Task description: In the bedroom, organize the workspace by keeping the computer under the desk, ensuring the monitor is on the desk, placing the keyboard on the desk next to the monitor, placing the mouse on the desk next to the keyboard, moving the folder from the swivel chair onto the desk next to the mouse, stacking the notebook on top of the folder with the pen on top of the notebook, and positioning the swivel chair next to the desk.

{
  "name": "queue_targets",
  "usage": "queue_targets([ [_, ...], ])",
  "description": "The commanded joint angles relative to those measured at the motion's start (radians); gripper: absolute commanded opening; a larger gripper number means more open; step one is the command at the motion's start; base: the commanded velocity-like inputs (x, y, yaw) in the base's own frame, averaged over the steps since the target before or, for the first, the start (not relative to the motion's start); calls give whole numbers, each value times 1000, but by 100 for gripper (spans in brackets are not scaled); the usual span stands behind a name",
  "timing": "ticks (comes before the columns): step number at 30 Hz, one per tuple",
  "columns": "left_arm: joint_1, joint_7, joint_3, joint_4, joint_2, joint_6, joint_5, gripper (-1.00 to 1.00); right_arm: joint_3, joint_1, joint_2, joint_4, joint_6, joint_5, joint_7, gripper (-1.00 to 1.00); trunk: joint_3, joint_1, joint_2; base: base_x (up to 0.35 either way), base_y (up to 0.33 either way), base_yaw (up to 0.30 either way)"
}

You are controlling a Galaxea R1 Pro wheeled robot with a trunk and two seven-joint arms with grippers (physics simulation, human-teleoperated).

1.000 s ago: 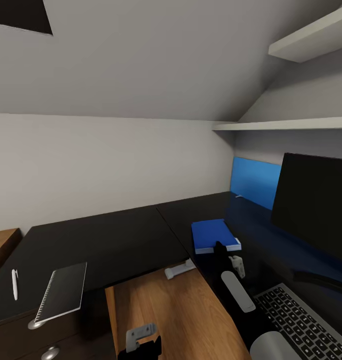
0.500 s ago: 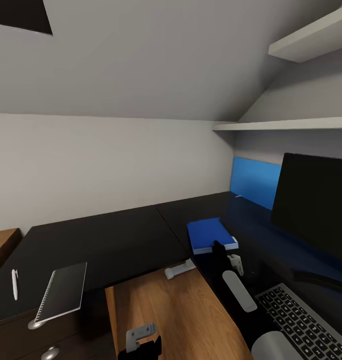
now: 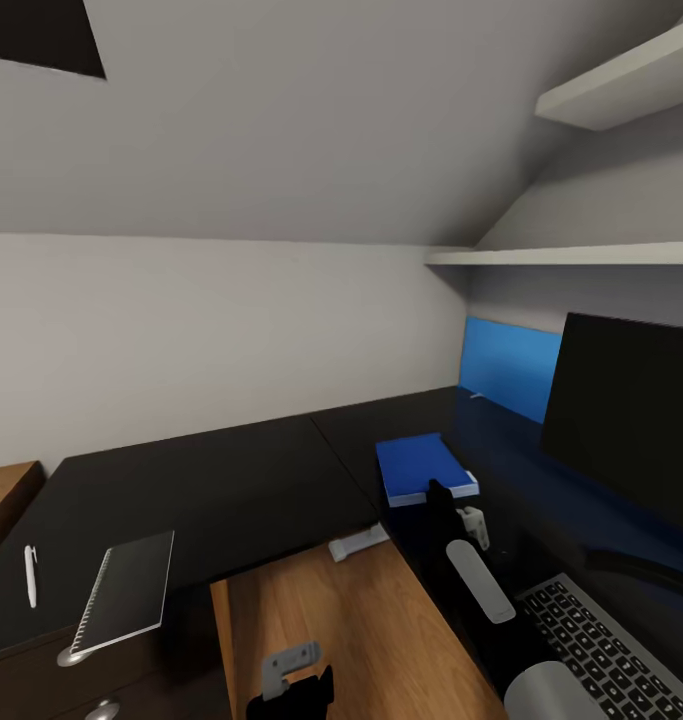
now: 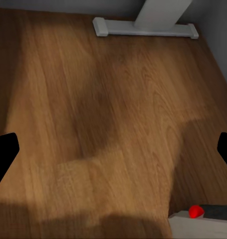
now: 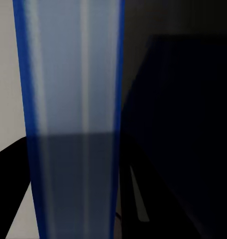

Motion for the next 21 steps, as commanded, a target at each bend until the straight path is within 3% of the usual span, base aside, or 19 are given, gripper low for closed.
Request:
queue_targets([
  [1, -2, 4, -3, -1, 1, -7, 8, 100, 3, -1, -1, -1, -8, -10, -3, -100, 2, -4, 7, 0, 0, 0],
  [5, -2, 4, -3, -1, 0, -7, 9, 100, 3, -2, 0, -1, -8, -10, -3, -100, 15, -19, 35, 0, 0, 0],
  [21, -2, 4, -6, -1, 0, -7, 8, 100, 5, -2, 2, 7, -10, -12, 6, -100, 15, -19, 35, 0, 0, 0],
])
